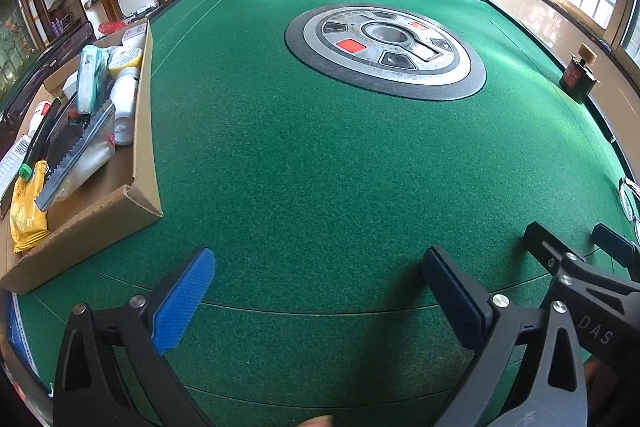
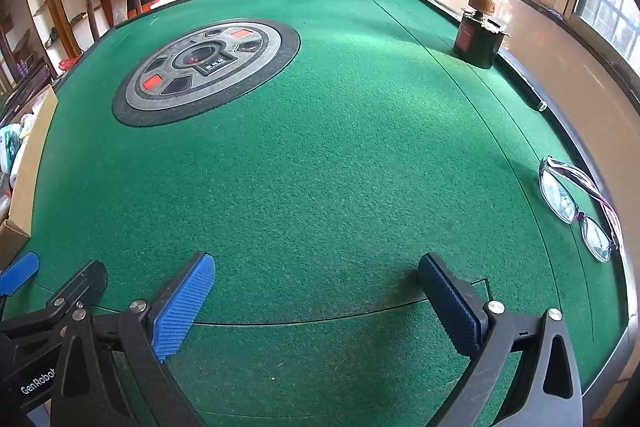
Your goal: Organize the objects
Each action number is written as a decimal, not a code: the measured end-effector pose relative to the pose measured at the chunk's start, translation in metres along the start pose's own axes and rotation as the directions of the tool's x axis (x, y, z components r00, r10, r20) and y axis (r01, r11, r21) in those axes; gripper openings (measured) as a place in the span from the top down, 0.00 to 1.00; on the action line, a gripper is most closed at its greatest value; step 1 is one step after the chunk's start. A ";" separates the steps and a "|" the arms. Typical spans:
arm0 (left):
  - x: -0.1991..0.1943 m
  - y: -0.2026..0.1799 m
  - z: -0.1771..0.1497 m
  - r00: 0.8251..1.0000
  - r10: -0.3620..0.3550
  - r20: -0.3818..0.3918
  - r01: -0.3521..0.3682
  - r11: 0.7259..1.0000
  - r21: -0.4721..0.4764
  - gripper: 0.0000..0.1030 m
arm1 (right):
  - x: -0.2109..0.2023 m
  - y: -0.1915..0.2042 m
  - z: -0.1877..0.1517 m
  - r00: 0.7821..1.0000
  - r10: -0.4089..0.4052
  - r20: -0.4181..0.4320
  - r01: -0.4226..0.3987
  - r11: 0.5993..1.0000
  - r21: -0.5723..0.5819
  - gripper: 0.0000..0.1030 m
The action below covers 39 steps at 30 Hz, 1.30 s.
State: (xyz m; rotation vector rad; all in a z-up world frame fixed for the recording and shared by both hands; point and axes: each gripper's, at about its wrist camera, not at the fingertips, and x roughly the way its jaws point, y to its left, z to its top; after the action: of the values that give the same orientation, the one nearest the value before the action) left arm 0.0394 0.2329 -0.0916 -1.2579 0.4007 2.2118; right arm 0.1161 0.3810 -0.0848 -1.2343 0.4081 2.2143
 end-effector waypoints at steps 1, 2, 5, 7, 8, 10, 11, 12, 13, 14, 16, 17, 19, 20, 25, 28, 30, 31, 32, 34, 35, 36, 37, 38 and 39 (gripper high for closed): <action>0.000 0.000 0.000 1.000 0.000 0.000 0.000 1.000 0.000 0.00 | 0.000 0.001 0.000 1.000 0.000 0.000 0.000 1.000 0.001 0.00; 0.000 0.000 0.000 1.000 0.000 0.000 0.000 1.000 0.000 0.00 | 0.000 0.000 0.000 1.000 0.000 0.000 0.000 1.000 0.000 0.00; 0.000 0.000 0.000 1.000 0.001 0.000 -0.001 1.000 0.000 0.00 | -0.001 0.001 0.000 1.000 0.000 -0.001 0.000 1.000 0.001 0.00; 0.000 0.000 0.000 1.000 0.001 0.000 -0.001 1.000 0.000 0.00 | -0.001 0.001 0.000 1.000 -0.001 -0.001 0.001 1.000 0.001 0.00; 0.000 0.000 0.000 1.000 0.001 0.000 -0.001 1.000 0.000 0.00 | -0.001 0.001 0.000 1.000 0.000 -0.001 0.000 1.000 0.001 0.00; 0.001 -0.001 0.000 1.000 0.002 0.001 -0.002 1.000 0.000 0.00 | -0.001 0.001 0.000 1.000 -0.001 -0.001 0.001 1.000 0.001 0.00; 0.000 0.000 0.000 1.000 0.002 0.000 -0.002 1.000 0.000 0.00 | -0.001 0.002 0.000 1.000 -0.001 -0.001 0.001 1.000 0.001 0.00; 0.001 -0.001 0.000 1.000 0.002 0.001 -0.002 1.000 0.000 0.00 | -0.001 0.002 0.000 1.000 -0.001 -0.001 0.001 1.000 0.001 0.00; 0.001 -0.001 0.000 1.000 0.002 0.001 -0.002 1.000 0.000 0.00 | -0.001 0.002 0.000 1.000 -0.001 -0.001 0.001 1.000 0.002 0.00; 0.001 -0.001 0.000 1.000 0.002 0.001 -0.002 1.000 0.000 0.00 | -0.002 0.002 0.000 1.000 -0.001 -0.001 0.001 1.000 0.002 0.00; 0.001 -0.001 0.000 1.000 0.002 0.001 -0.002 1.000 0.001 0.00 | -0.002 0.002 0.000 1.000 -0.001 -0.001 0.001 1.000 0.001 0.00; 0.001 0.000 0.000 1.000 0.002 0.001 -0.002 1.000 0.001 0.00 | -0.002 0.002 0.000 1.000 -0.001 -0.001 0.001 1.000 0.002 0.00; 0.001 -0.001 0.000 1.000 0.003 0.001 -0.003 1.000 0.001 0.00 | -0.002 0.002 0.000 1.000 -0.001 -0.001 0.001 1.000 0.002 0.00; 0.001 -0.001 0.000 1.000 0.003 0.001 -0.003 1.000 0.001 0.00 | -0.002 0.002 0.000 1.000 -0.001 -0.001 0.001 1.000 0.001 0.00; 0.001 -0.001 0.001 1.000 0.004 0.001 -0.004 1.000 0.001 0.00 | -0.002 0.002 0.000 1.000 -0.001 -0.001 0.001 1.000 0.002 0.00; 0.001 -0.001 0.001 1.000 0.004 0.001 -0.004 1.000 0.001 0.00 | -0.002 0.002 0.000 1.000 -0.001 -0.001 0.001 1.000 0.002 0.00; 0.001 -0.001 0.001 1.000 0.004 0.001 -0.004 1.000 0.001 0.00 | -0.002 0.003 0.000 1.000 -0.001 -0.001 0.001 1.000 0.002 0.00; 0.001 -0.001 0.001 1.000 0.004 0.001 -0.004 1.000 0.001 0.00 | -0.002 0.003 0.000 1.000 -0.001 -0.001 0.001 1.000 0.002 0.00; 0.001 -0.001 0.001 1.000 0.004 0.001 -0.004 1.000 0.001 0.00 | -0.002 0.002 0.000 1.000 -0.001 -0.001 0.001 1.000 0.002 0.00; 0.001 -0.001 0.001 1.000 0.004 0.001 -0.004 1.000 0.001 0.00 | -0.002 0.003 0.000 1.000 -0.001 -0.001 0.001 1.000 0.002 0.00; 0.001 -0.001 0.001 1.000 0.004 0.002 -0.004 1.000 0.001 0.00 | -0.002 0.003 0.000 1.000 -0.001 -0.001 0.001 1.000 0.002 0.00; 0.001 -0.001 0.001 1.000 0.004 0.002 -0.004 1.000 0.001 0.00 | -0.002 0.002 -0.001 1.000 -0.001 -0.001 0.001 1.000 0.002 0.00; 0.001 -0.001 0.001 1.000 0.004 0.001 -0.004 1.000 0.000 0.00 | -0.002 0.003 -0.001 1.000 -0.001 -0.001 0.001 1.000 0.002 0.00; 0.001 -0.001 0.001 1.000 0.004 0.001 -0.004 1.000 0.000 0.00 | -0.002 0.003 -0.001 1.000 -0.001 -0.001 0.001 1.000 0.002 0.00; 0.001 -0.001 0.001 1.000 0.005 0.001 -0.005 1.000 0.000 0.00 | -0.002 0.003 -0.001 1.000 -0.001 -0.001 0.001 1.000 0.002 0.00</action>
State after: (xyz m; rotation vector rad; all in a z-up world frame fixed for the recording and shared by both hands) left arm 0.0391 0.2346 -0.0921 -1.2563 0.4039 2.2163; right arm 0.1161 0.3776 -0.0832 -1.2342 0.4101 2.2120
